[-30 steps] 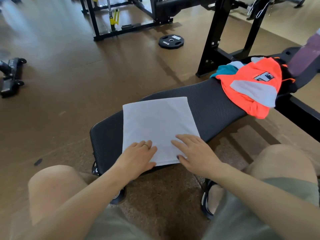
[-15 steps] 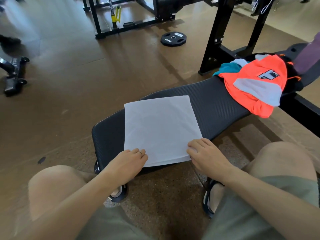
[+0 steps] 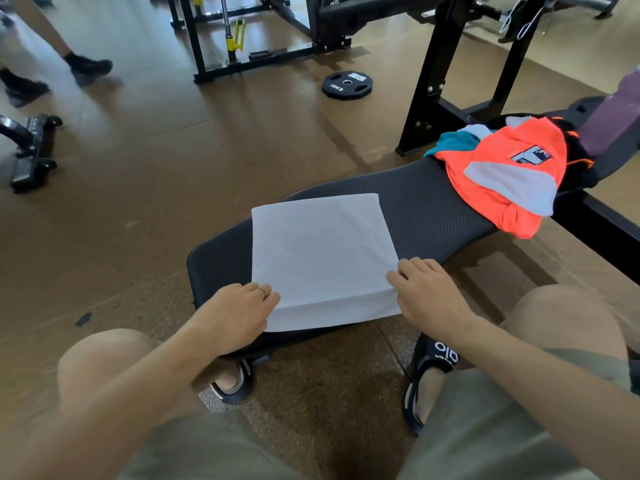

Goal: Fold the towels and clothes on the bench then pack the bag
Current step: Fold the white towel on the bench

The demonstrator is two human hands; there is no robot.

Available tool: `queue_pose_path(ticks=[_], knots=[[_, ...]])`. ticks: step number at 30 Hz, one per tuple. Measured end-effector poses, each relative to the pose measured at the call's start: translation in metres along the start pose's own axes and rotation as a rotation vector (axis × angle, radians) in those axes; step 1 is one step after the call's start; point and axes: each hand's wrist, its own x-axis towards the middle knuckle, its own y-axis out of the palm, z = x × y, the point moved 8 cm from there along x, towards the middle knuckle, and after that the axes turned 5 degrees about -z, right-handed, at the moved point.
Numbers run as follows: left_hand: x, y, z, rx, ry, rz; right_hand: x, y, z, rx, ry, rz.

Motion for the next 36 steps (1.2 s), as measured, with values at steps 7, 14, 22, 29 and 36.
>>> queue_pose_path(ticks=[7,14,22,29,36], knots=[[-0.011,-0.026,-0.004,-0.013,0.097,-0.116,-0.008,-0.016,0.005,0.016,-0.023,-0.073],[-0.014,0.023,-0.024,0.016,0.098,0.101,-0.034,0.024,0.012,-0.048,-0.087,0.106],[-0.019,0.021,-0.017,0.043,0.072,-0.012,-0.039,0.029,-0.004,0.071,0.158,0.106],[-0.021,0.023,0.002,-0.204,-0.316,0.066,-0.056,0.054,-0.029,0.728,0.743,0.314],[-0.042,0.048,0.026,-0.806,-0.901,0.09,-0.062,0.075,-0.045,1.103,1.108,0.274]])
